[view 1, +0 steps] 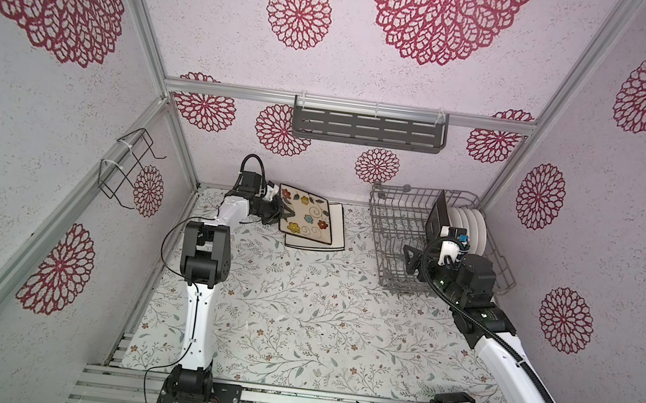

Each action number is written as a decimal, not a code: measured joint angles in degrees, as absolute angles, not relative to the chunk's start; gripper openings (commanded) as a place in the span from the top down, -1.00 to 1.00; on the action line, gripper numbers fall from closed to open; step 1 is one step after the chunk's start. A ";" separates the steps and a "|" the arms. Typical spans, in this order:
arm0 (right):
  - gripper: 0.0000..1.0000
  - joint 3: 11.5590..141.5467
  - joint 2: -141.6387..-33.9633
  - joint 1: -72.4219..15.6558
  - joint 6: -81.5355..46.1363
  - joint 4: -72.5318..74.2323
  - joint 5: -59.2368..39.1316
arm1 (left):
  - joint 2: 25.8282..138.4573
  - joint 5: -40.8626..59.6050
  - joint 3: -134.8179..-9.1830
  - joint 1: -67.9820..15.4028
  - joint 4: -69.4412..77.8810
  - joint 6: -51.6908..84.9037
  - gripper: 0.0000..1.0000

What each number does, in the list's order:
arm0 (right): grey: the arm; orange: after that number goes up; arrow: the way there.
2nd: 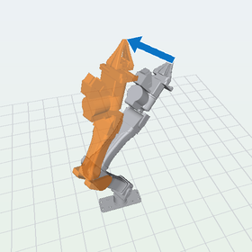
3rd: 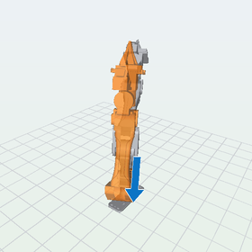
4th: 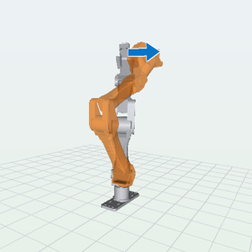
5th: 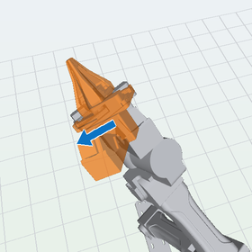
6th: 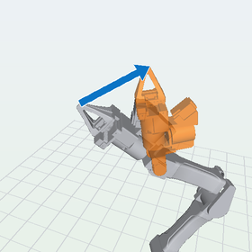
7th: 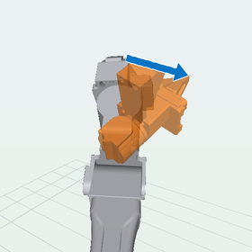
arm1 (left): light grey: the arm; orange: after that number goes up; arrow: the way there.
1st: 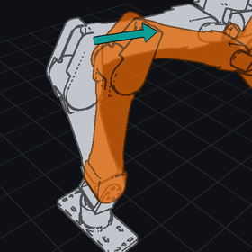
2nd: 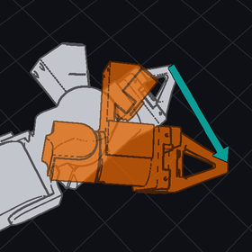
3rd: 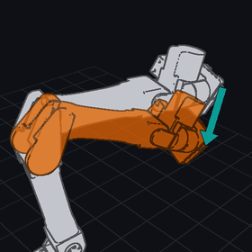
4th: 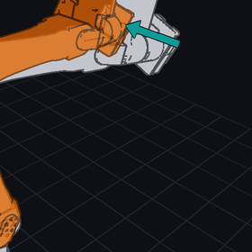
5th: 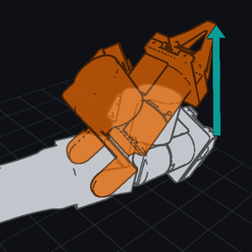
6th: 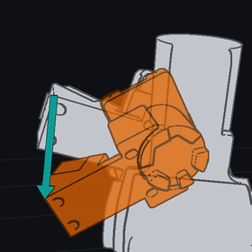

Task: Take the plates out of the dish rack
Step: 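Hold the flower-patterned plate flat on the stack with the left gripper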

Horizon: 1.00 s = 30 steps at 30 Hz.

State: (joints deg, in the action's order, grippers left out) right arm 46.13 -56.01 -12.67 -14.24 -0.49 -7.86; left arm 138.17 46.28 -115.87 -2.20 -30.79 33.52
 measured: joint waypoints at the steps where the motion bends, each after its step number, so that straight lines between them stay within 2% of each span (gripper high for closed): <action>1: -0.86 46.13 -56.18 -12.62 -14.24 -0.32 -7.86 | 138.74 46.46 -116.66 -2.15 -31.40 33.43 0.99; 9: -0.85 46.13 -56.66 -12.51 -14.24 0.16 -8.01 | 139.87 46.74 -118.98 -1.83 -35.31 32.36 0.83; 21: -0.85 46.13 -56.66 -12.51 -14.24 0.19 -8.08 | 140.38 47.07 -119.13 -1.50 -36.23 31.66 0.73; 30: -0.84 46.13 -56.86 -12.47 -14.24 0.34 -8.32 | 141.78 45.58 -119.33 -1.50 -37.08 29.32 0.51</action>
